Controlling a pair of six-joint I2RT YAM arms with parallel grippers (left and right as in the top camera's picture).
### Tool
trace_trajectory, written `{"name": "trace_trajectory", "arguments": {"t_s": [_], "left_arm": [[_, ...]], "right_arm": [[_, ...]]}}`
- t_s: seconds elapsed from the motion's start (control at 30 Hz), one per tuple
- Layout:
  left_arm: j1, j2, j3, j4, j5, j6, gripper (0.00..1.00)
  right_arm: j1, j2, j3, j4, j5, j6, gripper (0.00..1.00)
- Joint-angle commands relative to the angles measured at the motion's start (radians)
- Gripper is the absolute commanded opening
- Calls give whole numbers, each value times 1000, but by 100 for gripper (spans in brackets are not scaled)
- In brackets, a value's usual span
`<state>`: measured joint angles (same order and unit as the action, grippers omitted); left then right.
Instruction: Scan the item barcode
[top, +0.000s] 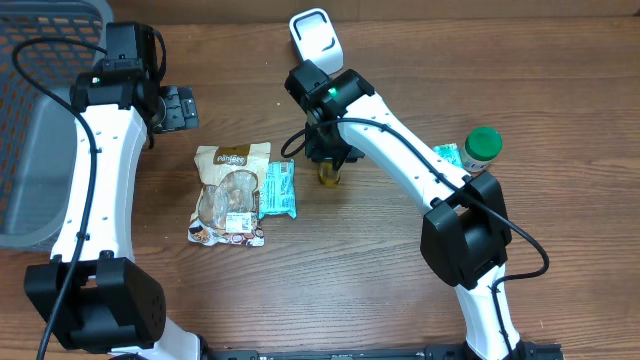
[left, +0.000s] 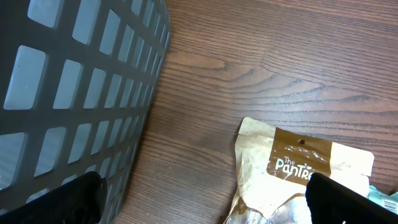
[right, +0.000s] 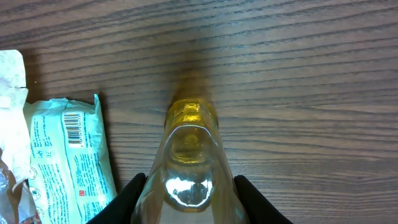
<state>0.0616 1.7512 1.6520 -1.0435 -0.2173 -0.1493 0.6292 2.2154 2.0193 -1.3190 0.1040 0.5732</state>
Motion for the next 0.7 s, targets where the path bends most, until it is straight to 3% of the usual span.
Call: {"name": "trace_trajectory", "arguments": {"t_s": [0.0,0.37,0.67], "left_arm": [[9,-12,21,2,1,15,100],[9,-12,21,2,1,15,99],[9,-12,21,2,1,15,100]], "right_arm": [[-15,5,-3,3,-32,3,24],[-101,-61,-2,1,-233,-58,22],[-233,-170,-2,-31,-711,-299,22]]}}
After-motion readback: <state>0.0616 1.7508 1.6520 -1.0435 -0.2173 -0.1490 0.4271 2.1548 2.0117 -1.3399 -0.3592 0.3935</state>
